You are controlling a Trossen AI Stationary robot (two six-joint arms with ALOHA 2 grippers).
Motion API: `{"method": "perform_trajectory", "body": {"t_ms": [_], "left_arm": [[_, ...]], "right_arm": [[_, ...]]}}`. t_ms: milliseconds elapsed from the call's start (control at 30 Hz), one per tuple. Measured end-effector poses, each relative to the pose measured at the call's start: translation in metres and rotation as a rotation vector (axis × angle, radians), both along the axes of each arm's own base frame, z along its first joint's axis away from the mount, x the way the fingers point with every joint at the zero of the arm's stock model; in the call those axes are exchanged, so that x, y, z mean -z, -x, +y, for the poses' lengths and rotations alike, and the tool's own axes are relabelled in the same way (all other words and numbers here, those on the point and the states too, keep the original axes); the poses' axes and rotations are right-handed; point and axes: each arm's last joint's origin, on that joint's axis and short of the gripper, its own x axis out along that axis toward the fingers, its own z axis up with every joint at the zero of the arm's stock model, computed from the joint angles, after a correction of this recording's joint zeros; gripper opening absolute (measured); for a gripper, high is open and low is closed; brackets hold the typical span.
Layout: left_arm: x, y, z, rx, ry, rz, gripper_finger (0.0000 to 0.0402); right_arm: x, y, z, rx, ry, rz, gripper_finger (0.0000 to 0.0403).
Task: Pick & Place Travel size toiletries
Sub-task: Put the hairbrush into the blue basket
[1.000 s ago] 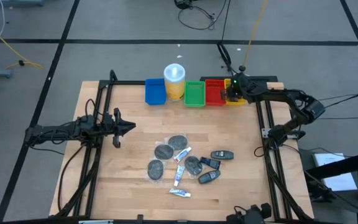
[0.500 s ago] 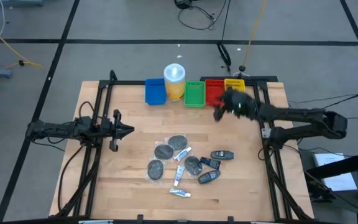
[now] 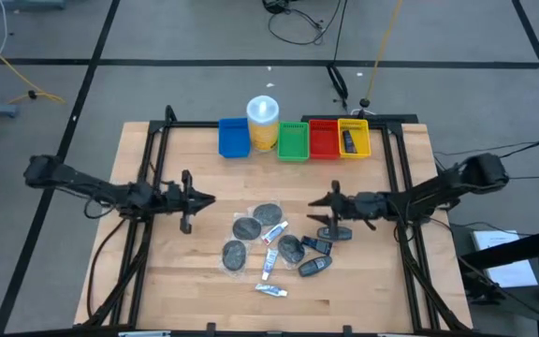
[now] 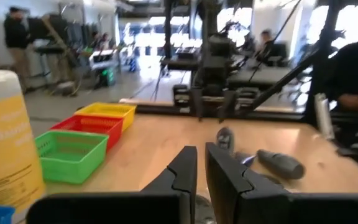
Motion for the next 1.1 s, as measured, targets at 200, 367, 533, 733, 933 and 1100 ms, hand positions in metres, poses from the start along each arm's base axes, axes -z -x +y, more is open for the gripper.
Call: {"method": "perform_trajectory", "body": {"t_ms": [200, 367, 533, 733, 933, 1100], "left_arm": [[-0.023, -0.057, -0.012, -0.008, -0.033, 0.167, 0.0031], [-0.028, -0.103, -0.023, -0.001, -0.124, 0.404, 0.0031], [-0.022, -0.132, -0.03, 0.021, -0.24, 0.539, 0.0031], [-0.019, -0.15, -0.033, 0.025, -0.238, 0.606, 0.0031], [-0.03, -0.148, -0.037, 0.042, -0.233, 0.757, 0.0059], [-0.024, -0.141, -0.034, 0.072, -0.108, 0.883, 0.0144]], "right_arm": [[0.017, -0.005, 0.004, -0.022, 0.028, 0.033, 0.016], [0.023, -0.007, 0.005, -0.024, 0.037, 0.045, 0.016], [0.023, -0.007, 0.005, -0.027, 0.033, 0.044, 0.016], [0.022, -0.007, 0.005, -0.022, 0.011, 0.033, 0.016], [0.021, -0.008, 0.006, -0.025, 0.006, 0.017, 0.016], [0.021, -0.008, 0.006, -0.021, -0.009, 0.016, 0.016]]}}
